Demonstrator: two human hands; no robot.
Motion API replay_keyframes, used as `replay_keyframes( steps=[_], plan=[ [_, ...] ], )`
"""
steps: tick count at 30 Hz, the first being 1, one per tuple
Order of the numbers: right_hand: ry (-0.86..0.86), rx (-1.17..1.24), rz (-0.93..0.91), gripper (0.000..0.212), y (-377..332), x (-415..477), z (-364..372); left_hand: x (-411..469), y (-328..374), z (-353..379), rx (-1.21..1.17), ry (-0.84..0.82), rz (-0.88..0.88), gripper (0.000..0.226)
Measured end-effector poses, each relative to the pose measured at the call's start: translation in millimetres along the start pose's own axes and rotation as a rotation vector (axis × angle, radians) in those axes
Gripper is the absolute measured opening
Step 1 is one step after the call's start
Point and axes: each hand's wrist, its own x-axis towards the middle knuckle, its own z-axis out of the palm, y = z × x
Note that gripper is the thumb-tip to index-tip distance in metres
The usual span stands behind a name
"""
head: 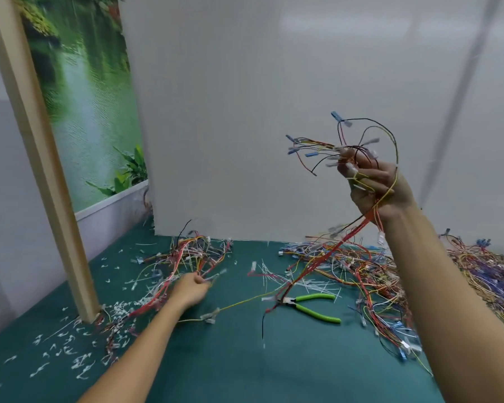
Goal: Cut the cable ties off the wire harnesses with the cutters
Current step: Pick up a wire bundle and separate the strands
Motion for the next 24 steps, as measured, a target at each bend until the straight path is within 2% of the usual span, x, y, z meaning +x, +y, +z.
replay_keyframes(
  steps=[2,4,7,9,11,14,16,17,19,22,24],
  plan=[
    [-0.056,0.043,0.043,0.028,-4,-5,-2,12,-15,-18,0.032,0.024,0.016,0.013],
    [-0.063,0.077,0.070,0.021,-5,-8,-5,22,-27,-34,0.040,0.041,0.019,0.015],
    [-0.048,0.075,0.081,0.022,-5,-8,-10,29,-33,-52,0.065,-0.003,0.058,0.017],
    [-0.046,0.070,0.083,0.019,-5,-6,-15,23,-27,-59,0.036,-0.120,0.095,0.018],
    [-0.042,0.108,0.076,0.024,-6,-5,-20,7,-21,-66,0.042,-0.289,0.131,0.031],
    [0.153,-0.083,-0.131,0.015,-11,-3,-27,-23,-25,-73,0.079,-0.601,0.122,0.057],
    [0.275,-0.105,-0.265,0.017,-14,-1,-38,-42,-35,-75,0.175,-0.719,0.136,0.061],
    [0.331,-0.079,-0.321,0.022,-14,1,-44,-49,-38,-77,0.214,-0.708,0.161,0.062],
    [0.428,-0.066,-0.414,0.022,-11,5,-56,-57,-38,-80,0.243,-0.577,0.249,0.065],
    [0.520,-0.106,-0.452,0.019,1,10,-67,-59,-31,-82,0.164,-0.291,0.392,0.064],
    [0.539,-0.107,-0.429,0.025,7,10,-72,-56,-29,-83,0.065,-0.084,0.406,0.061]
  ],
)
